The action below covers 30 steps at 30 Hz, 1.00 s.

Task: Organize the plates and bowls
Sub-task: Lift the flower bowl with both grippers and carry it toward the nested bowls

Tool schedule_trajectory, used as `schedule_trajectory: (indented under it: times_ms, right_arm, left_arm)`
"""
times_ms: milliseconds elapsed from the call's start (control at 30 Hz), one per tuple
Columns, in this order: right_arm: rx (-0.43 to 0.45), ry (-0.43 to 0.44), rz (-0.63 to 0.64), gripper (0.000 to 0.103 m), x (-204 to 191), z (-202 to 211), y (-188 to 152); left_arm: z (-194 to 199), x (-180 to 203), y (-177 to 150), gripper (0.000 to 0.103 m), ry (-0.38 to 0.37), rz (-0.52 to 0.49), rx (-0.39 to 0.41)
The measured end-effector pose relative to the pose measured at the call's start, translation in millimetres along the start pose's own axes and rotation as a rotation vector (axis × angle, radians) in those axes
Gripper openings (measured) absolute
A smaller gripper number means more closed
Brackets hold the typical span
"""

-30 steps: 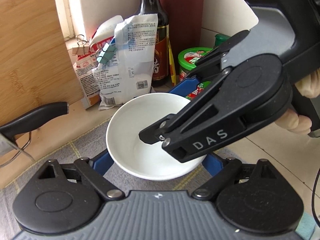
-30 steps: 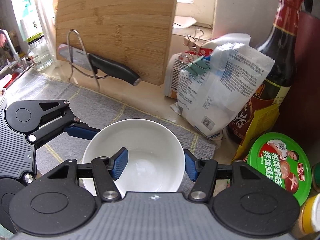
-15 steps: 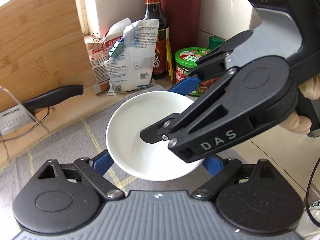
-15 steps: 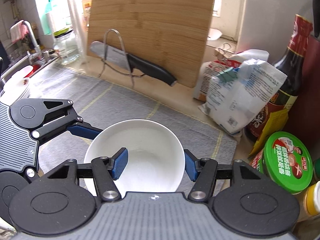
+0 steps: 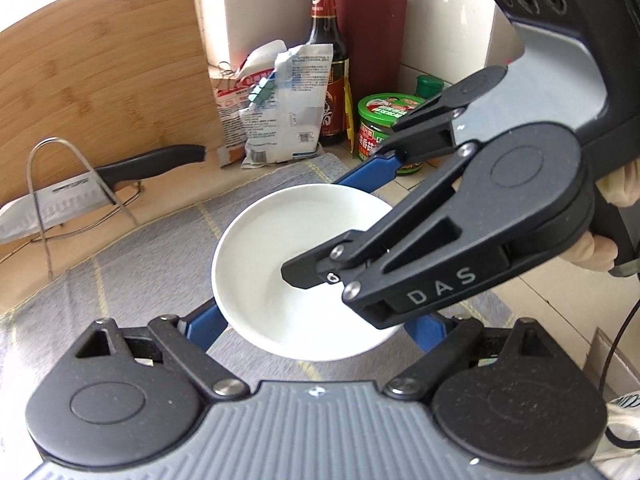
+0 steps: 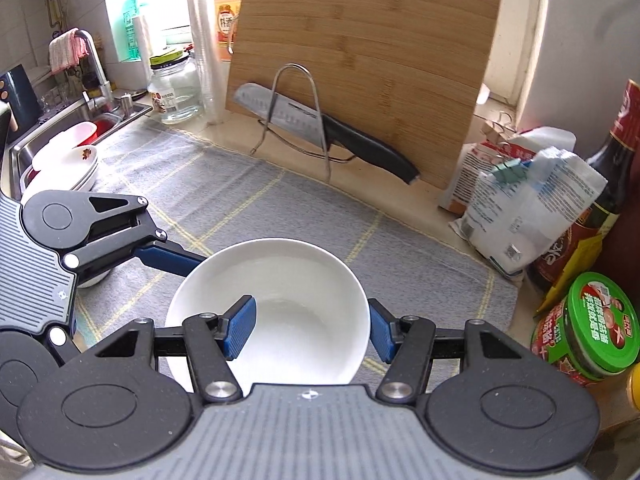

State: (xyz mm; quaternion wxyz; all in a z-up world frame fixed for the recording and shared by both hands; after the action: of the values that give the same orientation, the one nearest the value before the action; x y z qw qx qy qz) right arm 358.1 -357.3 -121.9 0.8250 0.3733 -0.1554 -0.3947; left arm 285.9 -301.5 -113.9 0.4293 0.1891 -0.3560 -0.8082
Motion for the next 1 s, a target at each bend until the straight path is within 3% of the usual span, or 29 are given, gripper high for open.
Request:
schedule_trajectory:
  times_ms: [267,1000]
  right_arm:
    - [0.008,-0.002,-0.003,0.065,-52,-2,17]
    - [0.047,0.058,0.102,0.065,-190,-35,77]
  left_arm:
    - [44,-28,-17,0.093,0.004,-0.006,0.007]
    - [136,-132,-77,0.093,0.103,0.044,0.040]
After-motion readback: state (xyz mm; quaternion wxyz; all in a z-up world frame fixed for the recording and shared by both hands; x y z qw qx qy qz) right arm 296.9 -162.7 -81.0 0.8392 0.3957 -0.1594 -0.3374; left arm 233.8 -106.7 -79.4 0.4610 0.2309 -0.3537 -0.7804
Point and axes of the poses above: each gripper's, at about its wrist camera, not at the fingertips, and z roughly against the way its jaws point, x to its right, y to its top, the point moved 6 cm from there along -z, roughly the way its jaws point, and after that the axes turned 6 degrees about x, right-handed, at the moved point
